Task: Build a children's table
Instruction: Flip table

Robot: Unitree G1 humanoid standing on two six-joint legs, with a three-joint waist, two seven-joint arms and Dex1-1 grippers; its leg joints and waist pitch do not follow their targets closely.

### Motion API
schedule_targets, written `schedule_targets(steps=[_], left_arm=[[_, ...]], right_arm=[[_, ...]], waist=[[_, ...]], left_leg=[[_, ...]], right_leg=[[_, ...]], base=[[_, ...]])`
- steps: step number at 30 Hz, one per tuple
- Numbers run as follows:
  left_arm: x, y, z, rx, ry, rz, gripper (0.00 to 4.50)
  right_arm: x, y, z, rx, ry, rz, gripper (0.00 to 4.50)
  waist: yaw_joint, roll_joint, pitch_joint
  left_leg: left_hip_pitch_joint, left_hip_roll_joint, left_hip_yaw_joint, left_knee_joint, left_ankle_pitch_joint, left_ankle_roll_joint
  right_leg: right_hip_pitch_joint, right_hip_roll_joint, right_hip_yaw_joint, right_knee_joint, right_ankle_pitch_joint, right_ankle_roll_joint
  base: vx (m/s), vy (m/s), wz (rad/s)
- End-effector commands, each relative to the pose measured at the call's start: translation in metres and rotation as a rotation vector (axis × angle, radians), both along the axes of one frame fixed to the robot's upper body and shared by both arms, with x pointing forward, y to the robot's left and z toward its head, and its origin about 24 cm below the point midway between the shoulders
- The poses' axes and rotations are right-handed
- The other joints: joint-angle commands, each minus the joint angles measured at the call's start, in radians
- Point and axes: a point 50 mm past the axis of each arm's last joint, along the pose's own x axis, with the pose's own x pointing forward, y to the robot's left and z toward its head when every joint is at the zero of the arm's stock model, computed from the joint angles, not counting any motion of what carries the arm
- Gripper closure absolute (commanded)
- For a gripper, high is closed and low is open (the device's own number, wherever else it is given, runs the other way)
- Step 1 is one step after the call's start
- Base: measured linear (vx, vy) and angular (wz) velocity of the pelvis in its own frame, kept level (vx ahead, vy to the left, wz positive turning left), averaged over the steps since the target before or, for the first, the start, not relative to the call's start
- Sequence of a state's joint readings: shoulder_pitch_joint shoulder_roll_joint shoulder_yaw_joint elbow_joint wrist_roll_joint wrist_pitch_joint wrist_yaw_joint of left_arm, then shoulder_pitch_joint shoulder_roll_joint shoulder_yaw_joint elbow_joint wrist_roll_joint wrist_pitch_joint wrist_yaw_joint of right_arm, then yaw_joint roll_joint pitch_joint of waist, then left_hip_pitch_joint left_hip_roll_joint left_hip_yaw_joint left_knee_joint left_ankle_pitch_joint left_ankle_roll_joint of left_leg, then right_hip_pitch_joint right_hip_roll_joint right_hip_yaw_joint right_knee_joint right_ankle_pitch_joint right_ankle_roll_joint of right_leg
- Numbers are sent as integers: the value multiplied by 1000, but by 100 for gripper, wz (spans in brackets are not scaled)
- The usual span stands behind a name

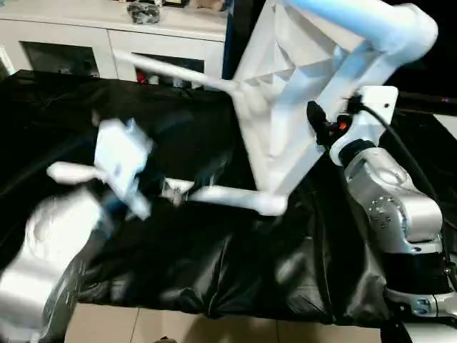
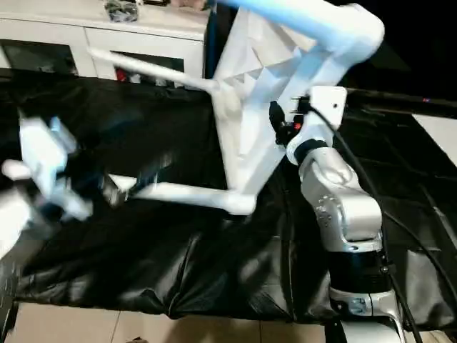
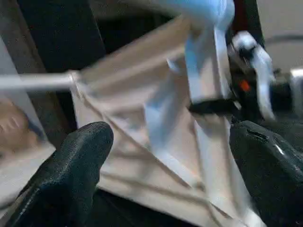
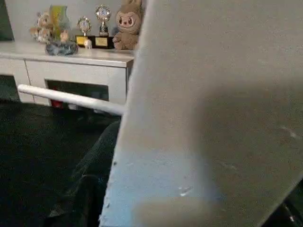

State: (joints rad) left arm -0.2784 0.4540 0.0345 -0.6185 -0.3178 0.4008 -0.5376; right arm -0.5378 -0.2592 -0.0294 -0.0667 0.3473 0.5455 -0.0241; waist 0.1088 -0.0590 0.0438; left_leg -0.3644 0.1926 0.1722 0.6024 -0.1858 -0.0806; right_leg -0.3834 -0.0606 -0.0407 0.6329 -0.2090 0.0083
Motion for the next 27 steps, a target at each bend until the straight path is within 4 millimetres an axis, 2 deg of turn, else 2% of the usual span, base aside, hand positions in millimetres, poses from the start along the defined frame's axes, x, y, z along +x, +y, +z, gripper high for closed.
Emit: schedule_targets(steps=[1,2,3,4,5,7,8,11,12,13,14,15,17,18,20,21,22,24,25,27], left_arm=[[4,-3,23,77,-120,50,0],[6,-4,32,93,-167,65,0],[6,-6,40,96,-203,61,0],[5,-8,44,97,-214,58,0],[5,-9,49,114,-248,66,0],[5,-12,58,149,-307,89,0],[6,-13,65,192,-373,121,0],[10,-12,74,243,-482,191,0],[12,-10,75,266,-503,226,0],[14,-8,76,284,-514,246,0],[18,-4,74,345,-542,298,0],[27,6,69,423,-549,387,0],[32,13,67,460,-561,442,0],[37,19,65,494,-561,491,0],[43,26,64,542,-575,542,0],[46,29,63,561,-587,566,0],[47,31,63,571,-593,577,0],[53,34,64,590,-618,601,0],[55,34,65,598,-630,610,0],[57,34,65,604,-635,609,0]], right_arm=[[-3,-4,-16,-136,75,-61,242],[-3,-2,-15,-162,74,-63,242],[-2,0,-15,-183,72,-68,242],[-2,1,-16,-191,72,-70,242],[-2,3,-16,-199,73,-69,242],[-2,8,-18,-208,76,-62,242],[-1,12,-19,-207,81,-48,242],[-2,19,-23,-205,94,-20,242],[-2,22,-24,-199,95,-7,190],[-2,23,-24,-193,94,1,190],[-2,26,-24,-172,88,21,177],[-3,29,-23,-157,83,39,160],[-4,30,-23,-149,77,50,160],[-4,32,-22,-145,70,64,146],[-6,34,-19,-140,52,97,136],[-7,34,-17,-141,39,114,125],[-7,34,-16,-142,34,121,115],[-9,36,-11,-164,-22,174,98],[-13,37,-11,-202,-40,226,98],[-17,38,-11,-238,-51,280,98]], waist=[[-12,5,-49],[-8,9,-50],[-12,9,-51],[-13,7,-48],[-13,5,-50],[-15,1,-51],[-14,3,-53],[-18,2,-52],[-20,5,-52],[-23,3,-53],[-24,6,-52],[-26,5,-54],[-28,4,-56],[-25,17,-61],[-24,12,-66],[-23,12,-60],[-22,24,-58],[-21,22,-59],[-19,30,-57],[-18,27,-55]], left_leg=[[16,24,-6,-77,-228,-96],[18,23,-8,-77,-223,-99],[16,23,-9,-76,-217,-106],[13,24,-10,-78,-219,-110],[16,23,-9,-76,-228,-117],[14,24,-9,-75,-225,-118],[15,23,-9,-74,-225,-118],[14,24,-13,-76,-242,-120],[13,24,-13,-76,-247,-121],[10,23,-15,-76,-246,-120],[11,23,-15,-76,-246,-123],[9,22,-15,-75,-247,-116],[6,22,-15,-73,-234,-115],[8,23,-16,-71,-197,-119],[1,22,-15,-66,-145,-115],[0,20,-12,-66,-146,-108],[2,20,-14,-66,-159,-111],[6,22,-14,-67,-191,-114],[7,23,-16,-68,-208,-116],[7,23,-16,-69,-218,-108]], right_leg=[[20,-51,41,-77,-244,-38],[18,-50,41,-77,-251,-28],[20,-53,41,-73,-233,-32],[21,-52,40,-75,-238,-32],[19,-54,41,-74,-240,-34],[20,-54,41,-72,-227,-36],[19,-54,41,-71,-227,-35],[20,-54,40,-73,-241,-30],[19,-54,40,-74,-238,-31],[21,-54,40,-72,-236,-31],[21,-55,40,-71,-235,-34],[21,-55,40,-73,-242,-32],[21,-54,41,-70,-228,-34],[22,-55,41,-60,-168,-48],[27,-51,41,-51,-64,-67],[24,-50,42,-53,-54,-72],[22,-50,42,-53,-66,-73],[22,-53,42,-58,-102,-79],[21,-55,42,-57,-122,-87],[23,-55,42,-60,-133,-98]], base=[[0,0,0],[0,0,0],[0,0,0],[0,0,0],[0,0,0],[0,0,0],[0,0,0],[0,0,0],[0,0,0],[0,0,0],[0,0,0],[0,0,0],[0,0,0],[0,0,0],[0,0,0],[0,0,0],[0,0,0],[0,0,0],[0,0,0],[0,0,0]])
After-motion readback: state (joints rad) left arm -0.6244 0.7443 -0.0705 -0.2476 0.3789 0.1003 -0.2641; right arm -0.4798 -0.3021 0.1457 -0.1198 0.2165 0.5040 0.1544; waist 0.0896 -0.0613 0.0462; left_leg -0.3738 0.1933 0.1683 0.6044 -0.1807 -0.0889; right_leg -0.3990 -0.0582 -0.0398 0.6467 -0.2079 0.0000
